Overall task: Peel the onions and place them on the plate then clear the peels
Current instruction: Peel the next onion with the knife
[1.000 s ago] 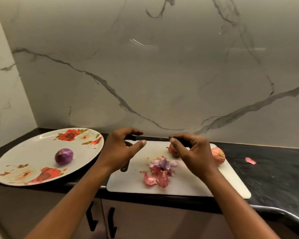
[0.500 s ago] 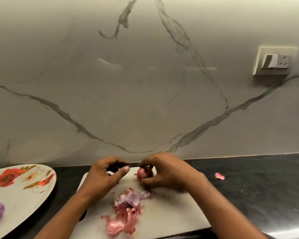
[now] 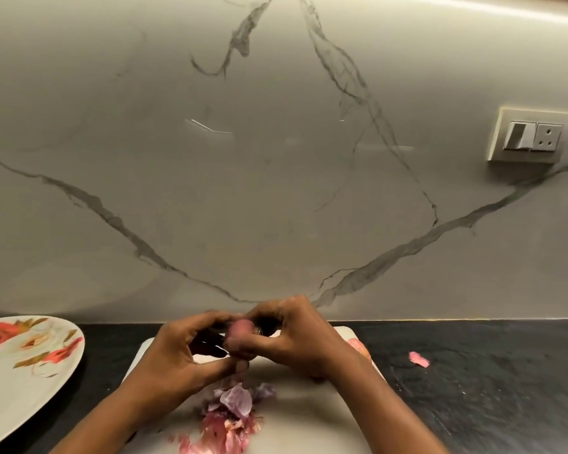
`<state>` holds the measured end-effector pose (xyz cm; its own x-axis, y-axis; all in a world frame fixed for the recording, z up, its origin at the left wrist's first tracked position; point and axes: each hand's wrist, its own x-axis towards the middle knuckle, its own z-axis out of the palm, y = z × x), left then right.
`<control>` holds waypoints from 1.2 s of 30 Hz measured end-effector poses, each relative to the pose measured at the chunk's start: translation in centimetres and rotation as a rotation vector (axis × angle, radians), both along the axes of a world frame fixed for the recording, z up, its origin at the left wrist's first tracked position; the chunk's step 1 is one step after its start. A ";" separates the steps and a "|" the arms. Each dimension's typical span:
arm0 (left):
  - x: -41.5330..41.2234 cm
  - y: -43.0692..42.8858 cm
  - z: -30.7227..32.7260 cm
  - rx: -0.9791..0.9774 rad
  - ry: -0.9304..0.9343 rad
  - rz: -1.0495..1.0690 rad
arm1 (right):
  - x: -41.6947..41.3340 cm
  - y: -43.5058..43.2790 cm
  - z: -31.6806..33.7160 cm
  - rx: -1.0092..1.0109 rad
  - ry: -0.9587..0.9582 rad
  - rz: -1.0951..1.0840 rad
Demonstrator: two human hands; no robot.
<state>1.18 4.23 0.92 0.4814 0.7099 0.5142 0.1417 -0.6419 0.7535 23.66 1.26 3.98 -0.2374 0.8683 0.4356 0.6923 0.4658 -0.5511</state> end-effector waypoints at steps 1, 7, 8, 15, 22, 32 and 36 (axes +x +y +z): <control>0.0 -0.1 0.1 -0.004 -0.012 0.001 | 0.1 -0.1 0.0 0.004 0.009 0.018; -0.3 -0.2 0.5 -0.043 -0.069 -0.012 | 1.2 -0.6 0.4 0.011 0.098 0.148; -0.3 -0.1 0.6 -0.067 -0.091 -0.015 | 1.2 -0.6 0.4 0.005 0.124 0.162; -0.2 -0.1 0.4 -0.164 -0.145 -0.052 | 1.2 -0.7 0.4 -0.008 0.198 0.199; -0.5 0.2 0.2 -0.205 -0.172 -0.066 | 0.9 -0.5 -0.1 0.053 0.198 0.169; -0.7 0.1 0.5 -0.341 -0.243 -0.162 | 1.3 -0.2 -0.1 -0.027 0.325 0.215; -0.5 0.1 0.5 -0.378 -0.203 -0.199 | 0.9 -0.4 -0.1 -0.030 0.304 0.177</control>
<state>0.67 4.35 1.44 0.5437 0.7695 0.3349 -0.1306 -0.3166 0.9395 24.60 0.86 3.91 -0.2487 0.8386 0.4847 0.4050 0.5446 -0.7344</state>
